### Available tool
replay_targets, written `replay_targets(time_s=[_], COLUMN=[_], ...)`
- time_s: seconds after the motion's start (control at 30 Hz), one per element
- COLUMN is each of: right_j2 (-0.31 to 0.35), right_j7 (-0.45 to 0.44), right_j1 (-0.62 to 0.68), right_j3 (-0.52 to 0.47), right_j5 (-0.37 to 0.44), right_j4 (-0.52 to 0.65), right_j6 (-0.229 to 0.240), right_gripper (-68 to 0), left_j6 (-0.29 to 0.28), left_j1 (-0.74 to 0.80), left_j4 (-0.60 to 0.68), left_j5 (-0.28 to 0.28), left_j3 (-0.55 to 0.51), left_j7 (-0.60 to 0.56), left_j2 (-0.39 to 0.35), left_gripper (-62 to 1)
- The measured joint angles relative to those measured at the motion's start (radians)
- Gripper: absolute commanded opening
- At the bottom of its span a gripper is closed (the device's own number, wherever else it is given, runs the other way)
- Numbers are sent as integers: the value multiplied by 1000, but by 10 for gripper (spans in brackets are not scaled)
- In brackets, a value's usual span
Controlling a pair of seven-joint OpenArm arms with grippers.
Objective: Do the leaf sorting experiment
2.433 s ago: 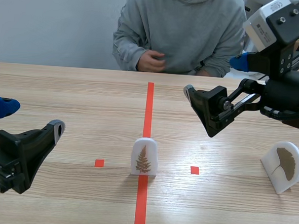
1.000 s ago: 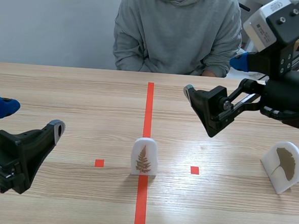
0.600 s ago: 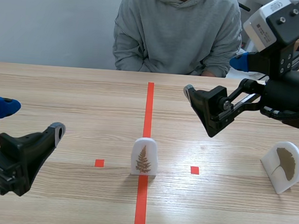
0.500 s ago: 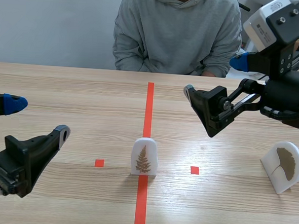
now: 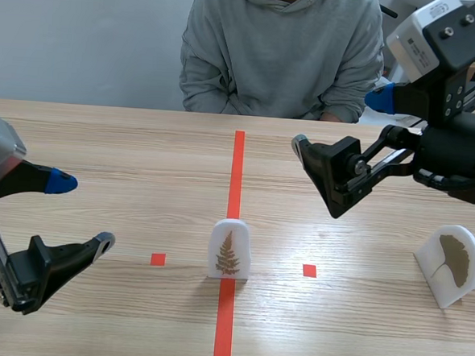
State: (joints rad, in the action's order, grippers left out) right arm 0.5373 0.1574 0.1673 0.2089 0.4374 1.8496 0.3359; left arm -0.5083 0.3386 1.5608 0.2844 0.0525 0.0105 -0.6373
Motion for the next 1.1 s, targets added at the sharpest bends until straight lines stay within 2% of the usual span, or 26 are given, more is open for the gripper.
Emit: replay_targets(time_s=[0.23, 0.5, 0.67, 0.97, 1.1], right_j2=[0, 0, 0, 0, 0], right_j7=[0, 0, 0, 0, 0], right_j1=[0, 0, 0, 0, 0], right_j3=[0, 0, 0, 0, 0], right_j5=[0, 0, 0, 0, 0], right_j4=[0, 0, 0, 0, 0], right_j6=[0, 0, 0, 0, 0], right_gripper=[-8, -8, -8, -8, -8], left_j6=[-1, -1, -1, -1, -1], left_j1=[-116, -275, -391, -528, -553], left_j4=[-89, -180, -290, -498, -546], left_j5=[0, 0, -2, -108, -108], left_j3=[204, 420, 508, 628, 642], left_j7=[-5, -7, -7, -52, -54], left_j2=[-47, -42, 9, 143, 193], left_gripper=[-43, -43, -43, -43, -43])
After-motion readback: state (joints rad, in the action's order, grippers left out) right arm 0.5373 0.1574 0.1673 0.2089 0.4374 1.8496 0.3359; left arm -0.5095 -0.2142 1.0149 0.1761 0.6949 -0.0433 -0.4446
